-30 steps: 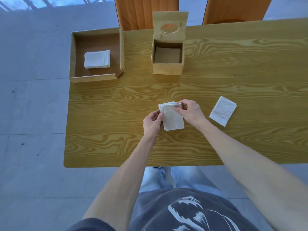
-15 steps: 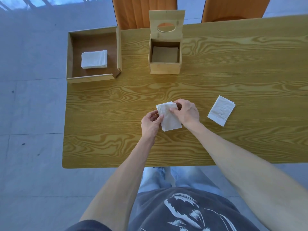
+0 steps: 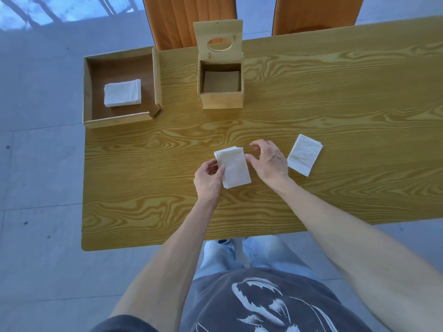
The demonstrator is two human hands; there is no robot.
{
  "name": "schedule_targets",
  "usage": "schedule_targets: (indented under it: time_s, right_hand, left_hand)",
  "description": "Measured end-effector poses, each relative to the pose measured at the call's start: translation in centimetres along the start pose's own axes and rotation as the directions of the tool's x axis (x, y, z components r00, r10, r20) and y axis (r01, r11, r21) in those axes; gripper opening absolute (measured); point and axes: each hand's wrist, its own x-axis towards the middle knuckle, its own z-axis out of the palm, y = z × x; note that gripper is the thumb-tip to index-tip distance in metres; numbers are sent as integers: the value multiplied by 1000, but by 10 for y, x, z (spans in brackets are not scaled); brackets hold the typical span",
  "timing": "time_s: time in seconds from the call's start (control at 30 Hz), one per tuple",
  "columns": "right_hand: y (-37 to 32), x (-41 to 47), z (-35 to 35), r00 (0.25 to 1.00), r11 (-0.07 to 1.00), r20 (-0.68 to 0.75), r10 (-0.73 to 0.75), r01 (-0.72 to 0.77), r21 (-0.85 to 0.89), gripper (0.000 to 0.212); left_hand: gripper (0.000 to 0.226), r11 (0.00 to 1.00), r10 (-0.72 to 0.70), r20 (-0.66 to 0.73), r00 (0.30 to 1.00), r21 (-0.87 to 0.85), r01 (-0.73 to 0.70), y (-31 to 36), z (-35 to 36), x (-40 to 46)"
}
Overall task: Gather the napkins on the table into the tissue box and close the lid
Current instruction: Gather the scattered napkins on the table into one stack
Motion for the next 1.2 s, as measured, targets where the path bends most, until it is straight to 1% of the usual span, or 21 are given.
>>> schedule_targets:
  time_s: [0.17, 0.3, 0.43, 0.5, 0.67, 0.77, 0.87, 0.93, 1.07, 1.13, 1.2]
  right_hand:
    - [30, -3, -29, 995, 996, -78, 68, -73, -55, 33]
    - [54, 1, -52, 977, 981, -128, 169, -179, -70, 29]
    - [74, 5, -66, 949, 951, -166, 269, -289, -112, 36]
    - [79, 7, -69, 935, 940, -178, 305, -326, -102, 41]
    - [87, 11, -68, 907, 903, -135, 400, -415, -110, 49]
    - [89, 12, -65, 899, 892, -120, 422, -435, -123, 53]
    - [89, 13, -67, 884, 882, -121, 452, -463, -86, 66]
    - [89, 16, -70, 877, 873, -91, 472, -479, -85, 72]
    - [89, 21, -74, 849, 848, -30, 527, -528, -45, 62]
    - [88, 20, -72, 836, 837, -26, 547, -548, -12, 58]
    - [87, 18, -69, 845, 846, -44, 533, -534, -2, 55]
  left_hand:
    - [31, 985, 86, -45, 995, 156, -78, 1, 6, -6]
    - [31, 979, 78, -58, 995, 191, -66, 3, 9, -6]
    - [34, 972, 74, -68, 995, 227, -57, 4, 11, -5]
    - [35, 969, 73, -71, 995, 243, -53, 5, 13, -6]
    - [34, 965, 66, -71, 995, 260, -45, 7, 16, -8]
    - [32, 960, 72, -70, 995, 275, -50, 7, 16, -9]
    - [31, 958, 76, -71, 995, 280, -53, 6, 16, -10]
    - [30, 957, 73, -72, 995, 286, -49, 7, 16, -10]
    - [30, 956, 63, -69, 996, 291, -40, 8, 16, -10]
    - [30, 956, 60, -67, 996, 291, -38, 8, 16, -10]
    - [30, 957, 56, -65, 996, 286, -36, 7, 16, -10]
